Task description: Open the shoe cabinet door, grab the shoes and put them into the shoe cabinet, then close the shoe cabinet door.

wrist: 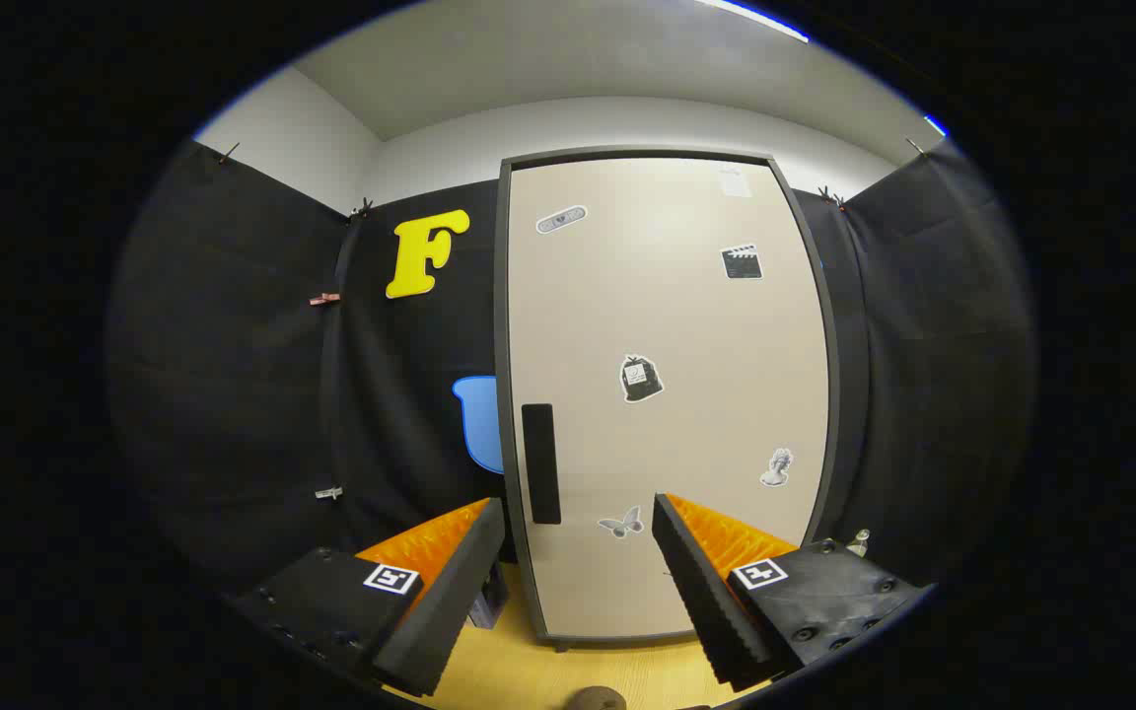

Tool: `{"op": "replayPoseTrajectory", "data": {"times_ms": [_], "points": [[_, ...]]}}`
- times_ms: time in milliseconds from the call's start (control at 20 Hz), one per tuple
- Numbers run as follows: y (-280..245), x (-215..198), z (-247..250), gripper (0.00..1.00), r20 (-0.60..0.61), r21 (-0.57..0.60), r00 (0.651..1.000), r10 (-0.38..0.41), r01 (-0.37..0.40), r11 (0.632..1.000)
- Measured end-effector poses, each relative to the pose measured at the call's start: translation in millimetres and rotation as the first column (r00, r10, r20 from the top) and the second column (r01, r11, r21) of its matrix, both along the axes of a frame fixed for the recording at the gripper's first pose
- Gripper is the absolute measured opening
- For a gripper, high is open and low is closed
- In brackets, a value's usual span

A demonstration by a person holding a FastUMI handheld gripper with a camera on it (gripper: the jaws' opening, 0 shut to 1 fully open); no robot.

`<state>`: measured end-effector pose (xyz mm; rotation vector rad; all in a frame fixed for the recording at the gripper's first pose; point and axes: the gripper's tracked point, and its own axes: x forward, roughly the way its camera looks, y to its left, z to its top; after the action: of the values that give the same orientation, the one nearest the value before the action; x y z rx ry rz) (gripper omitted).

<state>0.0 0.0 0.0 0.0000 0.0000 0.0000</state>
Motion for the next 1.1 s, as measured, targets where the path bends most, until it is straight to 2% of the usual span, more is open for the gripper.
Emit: {"op": "replayPoseTrajectory", "data": {"times_ms": [800,1100], "points": [[10,23,-12,0.99,-0.034,-0.003,0.999,0.004,-0.005,1.000],[22,53,-16,0.99,-0.038,-0.006,0.999,-0.003,0.003,1.000]]}}
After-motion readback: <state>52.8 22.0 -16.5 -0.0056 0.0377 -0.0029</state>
